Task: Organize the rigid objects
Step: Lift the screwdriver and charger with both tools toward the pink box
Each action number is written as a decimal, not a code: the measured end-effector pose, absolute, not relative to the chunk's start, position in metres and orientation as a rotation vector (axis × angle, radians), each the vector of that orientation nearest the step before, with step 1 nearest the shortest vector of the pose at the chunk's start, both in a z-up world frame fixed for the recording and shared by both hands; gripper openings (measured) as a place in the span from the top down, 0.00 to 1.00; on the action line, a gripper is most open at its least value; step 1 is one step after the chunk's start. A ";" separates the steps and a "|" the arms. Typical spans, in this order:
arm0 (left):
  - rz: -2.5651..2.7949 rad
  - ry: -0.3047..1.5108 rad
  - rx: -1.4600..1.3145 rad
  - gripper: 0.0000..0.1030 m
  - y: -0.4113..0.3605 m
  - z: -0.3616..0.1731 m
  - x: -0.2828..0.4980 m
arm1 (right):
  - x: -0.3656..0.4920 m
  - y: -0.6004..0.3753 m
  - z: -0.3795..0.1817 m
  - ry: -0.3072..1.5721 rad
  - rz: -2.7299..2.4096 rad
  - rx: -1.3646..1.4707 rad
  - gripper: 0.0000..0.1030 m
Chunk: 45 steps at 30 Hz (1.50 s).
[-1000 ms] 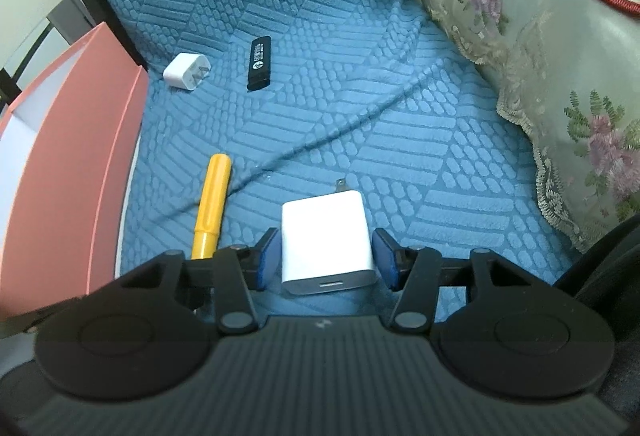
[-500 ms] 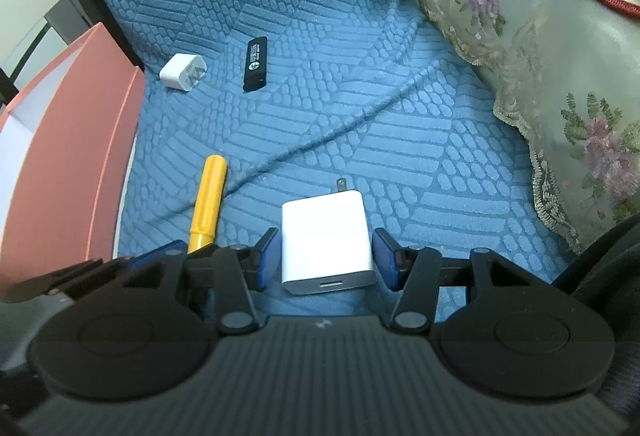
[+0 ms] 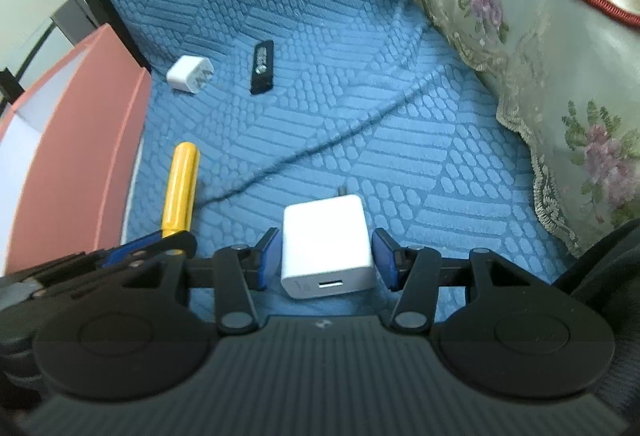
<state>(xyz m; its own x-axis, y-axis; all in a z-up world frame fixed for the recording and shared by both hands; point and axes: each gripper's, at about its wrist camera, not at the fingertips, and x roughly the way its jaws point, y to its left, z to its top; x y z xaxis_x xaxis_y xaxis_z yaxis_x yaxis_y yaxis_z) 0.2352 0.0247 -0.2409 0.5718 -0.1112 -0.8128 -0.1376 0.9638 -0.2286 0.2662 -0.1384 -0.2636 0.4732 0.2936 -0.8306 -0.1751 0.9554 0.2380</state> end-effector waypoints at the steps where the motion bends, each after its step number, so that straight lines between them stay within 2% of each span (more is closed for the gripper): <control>1: 0.017 0.967 -0.288 0.82 0.027 -0.238 0.233 | 0.264 -0.139 -0.260 1.036 0.287 0.127 0.49; 15: -0.004 0.922 -0.347 0.82 0.052 -0.170 0.213 | 0.241 -0.122 -0.206 0.949 0.364 0.121 0.50; 16: -0.001 0.915 -0.344 0.82 0.054 -0.164 0.213 | 0.241 -0.119 -0.200 0.937 0.373 0.123 0.60; 17: 0.002 0.909 -0.343 0.82 0.058 -0.157 0.213 | 0.241 -0.116 -0.194 0.930 0.383 0.126 0.79; 24: 0.039 0.855 -0.359 0.82 0.094 -0.125 0.210 | 0.254 -0.100 -0.171 0.888 0.406 0.139 0.77; 34: 0.047 0.894 -0.399 0.82 0.102 -0.149 0.190 | 0.251 -0.114 -0.221 0.979 0.378 0.160 0.77; 42: 0.035 0.938 -0.397 0.82 0.088 -0.168 0.186 | 0.230 -0.093 -0.254 1.008 0.536 0.104 0.72; 45: 0.034 0.947 -0.389 0.82 0.085 -0.172 0.185 | 0.222 -0.085 -0.257 0.978 0.591 0.054 0.52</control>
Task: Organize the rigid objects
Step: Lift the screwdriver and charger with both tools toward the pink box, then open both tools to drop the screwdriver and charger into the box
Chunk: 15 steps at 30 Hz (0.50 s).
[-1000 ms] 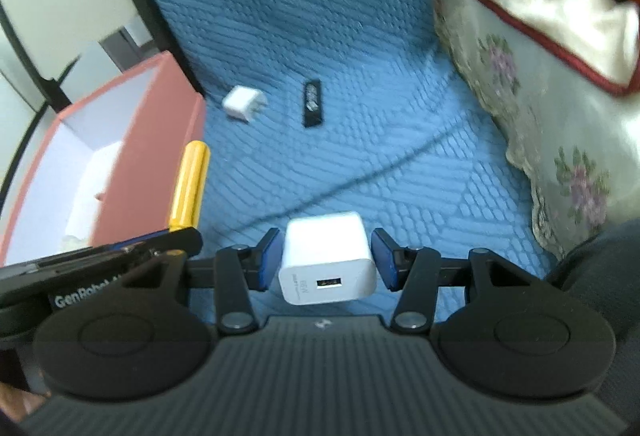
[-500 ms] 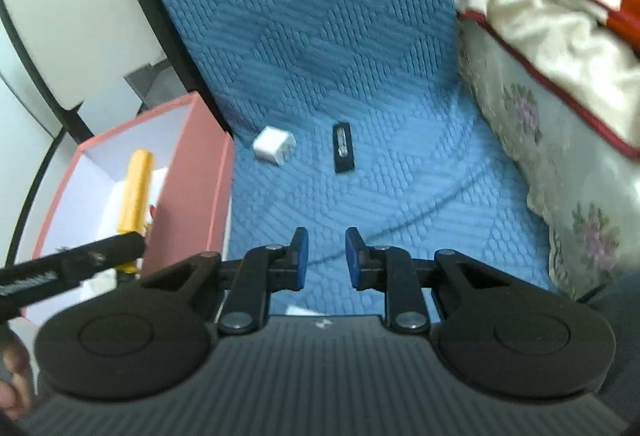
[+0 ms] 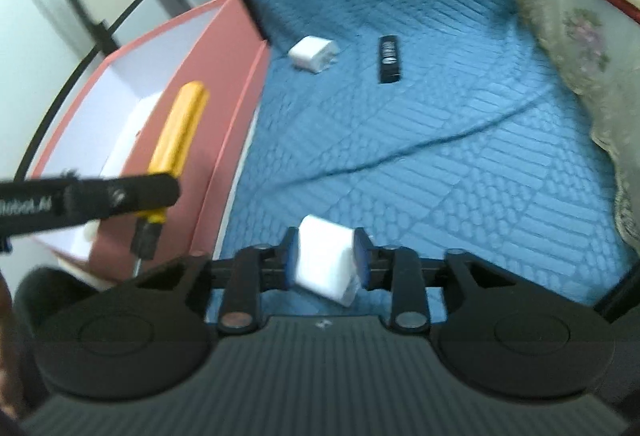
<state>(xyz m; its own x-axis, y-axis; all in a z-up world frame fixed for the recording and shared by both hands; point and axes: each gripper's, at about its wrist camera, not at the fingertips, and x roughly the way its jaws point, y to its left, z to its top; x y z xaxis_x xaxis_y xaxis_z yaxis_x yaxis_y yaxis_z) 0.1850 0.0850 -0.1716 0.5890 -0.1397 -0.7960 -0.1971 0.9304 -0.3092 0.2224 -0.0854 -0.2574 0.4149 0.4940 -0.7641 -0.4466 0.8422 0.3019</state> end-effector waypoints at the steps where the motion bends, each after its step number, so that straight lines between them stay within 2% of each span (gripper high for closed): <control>1: 0.035 0.949 -0.389 0.82 0.085 -0.173 0.184 | 0.220 -0.082 -0.259 0.961 0.612 0.032 0.41; 2: 0.035 0.951 -0.390 0.82 0.084 -0.173 0.184 | 0.218 -0.080 -0.262 0.949 0.628 0.012 0.37; 7: 0.040 0.959 -0.390 0.82 0.084 -0.176 0.182 | 0.218 -0.069 -0.277 0.943 0.627 -0.128 0.37; 8: 0.042 0.960 -0.392 0.82 0.084 -0.176 0.182 | 0.217 -0.067 -0.278 0.924 0.620 -0.159 0.30; 10: 0.044 0.961 -0.393 0.82 0.085 -0.177 0.181 | 0.220 -0.064 -0.282 0.923 0.618 -0.173 0.24; 15: 0.048 0.965 -0.398 0.82 0.085 -0.180 0.180 | 0.229 -0.059 -0.297 0.971 0.617 -0.180 0.22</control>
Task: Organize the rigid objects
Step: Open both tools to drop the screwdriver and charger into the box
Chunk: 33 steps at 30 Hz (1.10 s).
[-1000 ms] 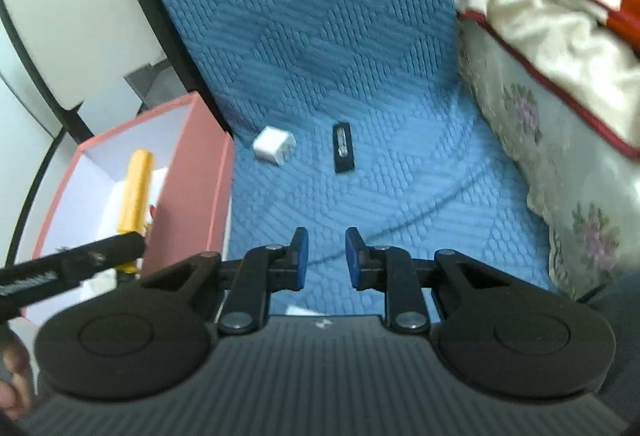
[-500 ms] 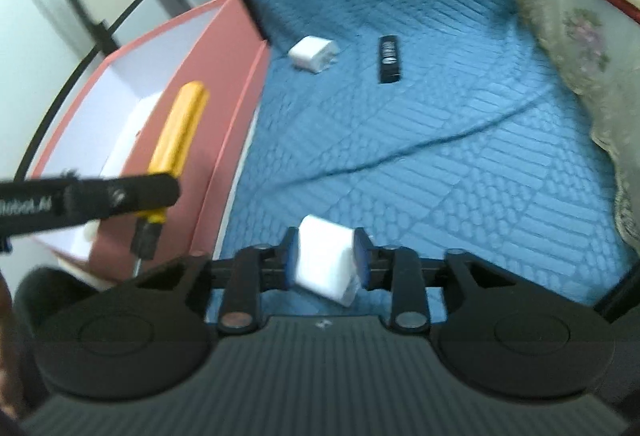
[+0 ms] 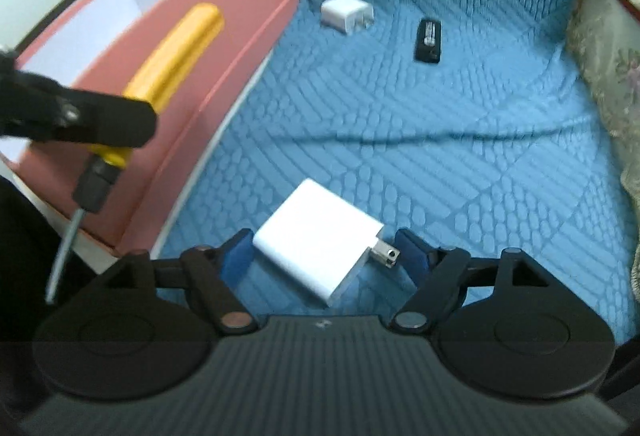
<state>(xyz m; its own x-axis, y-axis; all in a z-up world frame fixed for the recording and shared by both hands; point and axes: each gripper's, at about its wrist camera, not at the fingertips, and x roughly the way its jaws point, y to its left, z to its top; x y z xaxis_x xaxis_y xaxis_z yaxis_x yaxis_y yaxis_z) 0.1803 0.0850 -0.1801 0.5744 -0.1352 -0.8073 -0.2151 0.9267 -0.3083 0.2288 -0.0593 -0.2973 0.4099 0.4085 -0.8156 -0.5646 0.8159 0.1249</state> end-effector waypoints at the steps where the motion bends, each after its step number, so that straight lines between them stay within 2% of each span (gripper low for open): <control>1: 0.047 0.964 -0.399 0.82 0.085 -0.180 0.180 | 0.228 -0.059 -0.297 0.961 0.614 -0.177 0.24; 12: 0.041 0.967 -0.407 0.82 0.087 -0.176 0.183 | 0.228 -0.068 -0.272 0.941 0.558 -0.080 0.24; 20: 0.056 0.927 -0.391 0.82 0.105 -0.140 0.189 | 0.231 -0.064 -0.210 0.876 0.549 -0.028 0.24; 33: 0.159 0.819 -0.420 0.82 0.192 -0.071 0.178 | 0.220 -0.002 -0.102 0.716 0.695 -0.008 0.24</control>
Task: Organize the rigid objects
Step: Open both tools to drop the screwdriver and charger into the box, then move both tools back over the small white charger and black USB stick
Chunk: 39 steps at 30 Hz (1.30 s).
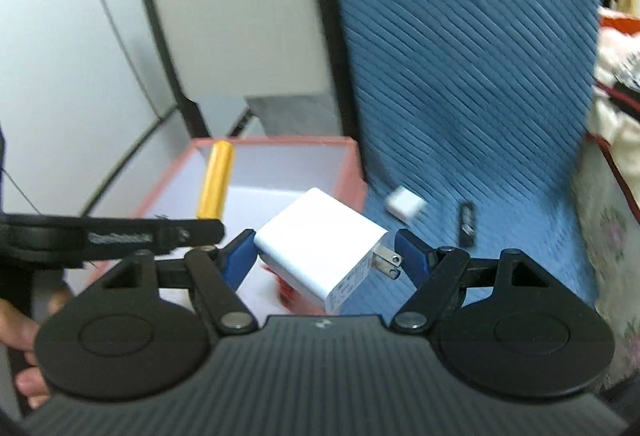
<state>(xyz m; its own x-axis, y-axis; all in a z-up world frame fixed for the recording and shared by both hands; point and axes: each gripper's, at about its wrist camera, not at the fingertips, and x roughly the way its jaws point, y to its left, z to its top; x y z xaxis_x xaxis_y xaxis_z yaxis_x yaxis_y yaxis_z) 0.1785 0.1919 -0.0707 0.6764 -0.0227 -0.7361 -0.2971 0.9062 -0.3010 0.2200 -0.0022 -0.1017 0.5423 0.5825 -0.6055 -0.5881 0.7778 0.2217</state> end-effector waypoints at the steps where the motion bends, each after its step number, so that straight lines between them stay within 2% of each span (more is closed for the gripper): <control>1: 0.165 0.818 -0.422 0.82 0.199 -0.070 0.176 | 0.219 0.006 -0.098 0.711 0.712 -0.011 0.24; 6: 0.202 0.837 -0.445 0.81 0.231 -0.083 0.168 | 0.216 0.046 -0.106 0.754 0.753 -0.037 0.24; 16: 0.262 0.936 -0.504 0.82 0.292 -0.143 0.151 | 0.220 0.094 -0.176 0.944 0.731 -0.102 0.24; 23: 0.275 0.972 -0.530 0.82 0.310 -0.168 0.141 | 0.221 0.108 -0.199 1.012 0.705 -0.144 0.24; 28: 0.285 0.964 -0.541 0.81 0.315 -0.165 0.139 | 0.221 0.106 -0.195 1.009 0.726 -0.146 0.26; 31: 0.287 0.942 -0.537 0.81 0.312 -0.155 0.136 | 0.220 0.103 -0.185 0.983 0.732 -0.139 0.18; 39: 0.291 0.849 -0.489 0.81 0.286 -0.111 0.132 | 0.219 0.074 -0.149 0.884 0.729 -0.098 0.18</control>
